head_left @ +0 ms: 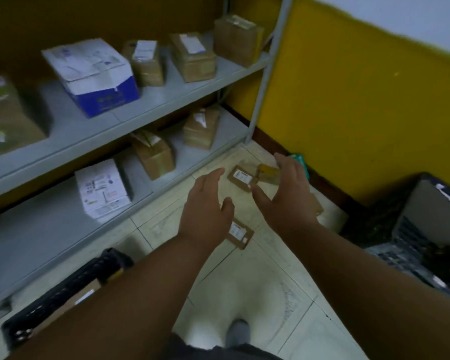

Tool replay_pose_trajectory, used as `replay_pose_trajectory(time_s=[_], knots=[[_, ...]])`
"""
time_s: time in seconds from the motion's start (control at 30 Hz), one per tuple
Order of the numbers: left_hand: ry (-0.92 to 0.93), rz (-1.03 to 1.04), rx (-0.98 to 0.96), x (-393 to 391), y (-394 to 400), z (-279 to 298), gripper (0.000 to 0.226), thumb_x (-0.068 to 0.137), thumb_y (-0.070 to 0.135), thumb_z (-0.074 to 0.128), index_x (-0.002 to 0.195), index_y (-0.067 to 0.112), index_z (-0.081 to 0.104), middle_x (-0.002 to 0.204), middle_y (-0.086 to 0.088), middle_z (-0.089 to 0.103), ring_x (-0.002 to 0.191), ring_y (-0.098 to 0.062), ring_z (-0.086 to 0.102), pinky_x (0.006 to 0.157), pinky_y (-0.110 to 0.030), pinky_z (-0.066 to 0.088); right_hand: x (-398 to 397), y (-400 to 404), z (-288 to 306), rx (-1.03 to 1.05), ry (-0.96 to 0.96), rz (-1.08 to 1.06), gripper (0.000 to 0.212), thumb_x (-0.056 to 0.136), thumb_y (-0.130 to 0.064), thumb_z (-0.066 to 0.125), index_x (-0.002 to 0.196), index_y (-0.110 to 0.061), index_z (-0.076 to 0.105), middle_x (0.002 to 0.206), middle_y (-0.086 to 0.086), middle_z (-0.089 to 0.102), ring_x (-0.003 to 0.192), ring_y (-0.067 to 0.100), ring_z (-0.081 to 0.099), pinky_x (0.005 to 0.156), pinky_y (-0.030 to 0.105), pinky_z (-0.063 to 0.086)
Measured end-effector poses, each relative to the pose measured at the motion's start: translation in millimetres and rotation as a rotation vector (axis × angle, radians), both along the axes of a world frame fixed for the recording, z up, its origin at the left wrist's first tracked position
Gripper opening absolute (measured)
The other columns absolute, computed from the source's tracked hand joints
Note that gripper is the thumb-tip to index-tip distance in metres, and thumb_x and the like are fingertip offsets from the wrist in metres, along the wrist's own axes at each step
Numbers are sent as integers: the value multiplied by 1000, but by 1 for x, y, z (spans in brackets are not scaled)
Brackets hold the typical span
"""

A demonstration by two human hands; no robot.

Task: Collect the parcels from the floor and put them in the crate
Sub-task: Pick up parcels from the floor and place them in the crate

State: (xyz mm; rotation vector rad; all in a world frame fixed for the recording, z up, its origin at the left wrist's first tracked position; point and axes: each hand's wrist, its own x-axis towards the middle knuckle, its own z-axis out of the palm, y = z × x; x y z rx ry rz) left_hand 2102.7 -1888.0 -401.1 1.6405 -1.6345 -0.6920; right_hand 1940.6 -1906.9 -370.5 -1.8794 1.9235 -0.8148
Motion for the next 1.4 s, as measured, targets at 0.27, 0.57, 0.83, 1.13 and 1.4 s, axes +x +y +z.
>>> replay_pose_trajectory(time_s=[0.27,0.57,0.83,1.13,1.4], knots=[[-56,-91,172,-43,-92,-93,54,92,21,60,142,26,41,134,1,48,115,-17,53,95,-40,50,-24,-86,-97,189,-79,-55,73,84,-35,75,146,-21,39,145,6,40,130,23,45,102,35,44],[-138,-221,432,-62,-203,-320,57,92,19,64,143,24,39,134,-3,51,116,-20,54,95,-41,51,-33,-170,-328,555,-134,-214,74,86,-35,72,149,-32,33,151,3,38,128,24,50,105,42,47],[-253,-201,630,-68,-273,-510,58,93,18,62,144,22,36,136,-7,51,112,-21,56,68,-15,42,-68,-209,-518,806,-218,-315,77,83,-34,76,146,-33,33,144,8,41,107,30,63,86,45,59],[-353,-97,926,-87,-311,-730,53,98,29,55,146,18,36,139,-11,53,117,-29,57,77,-29,45,-98,-226,-734,1070,-375,-513,76,88,-31,73,150,-31,30,139,14,54,78,15,59,44,20,45],[-263,8,1023,-80,-306,-783,40,92,28,60,128,12,55,118,-10,63,93,-25,59,64,-29,45,-88,-238,-783,1127,-582,-748,87,91,-34,69,156,-39,11,139,14,52,86,23,60,32,24,40]])
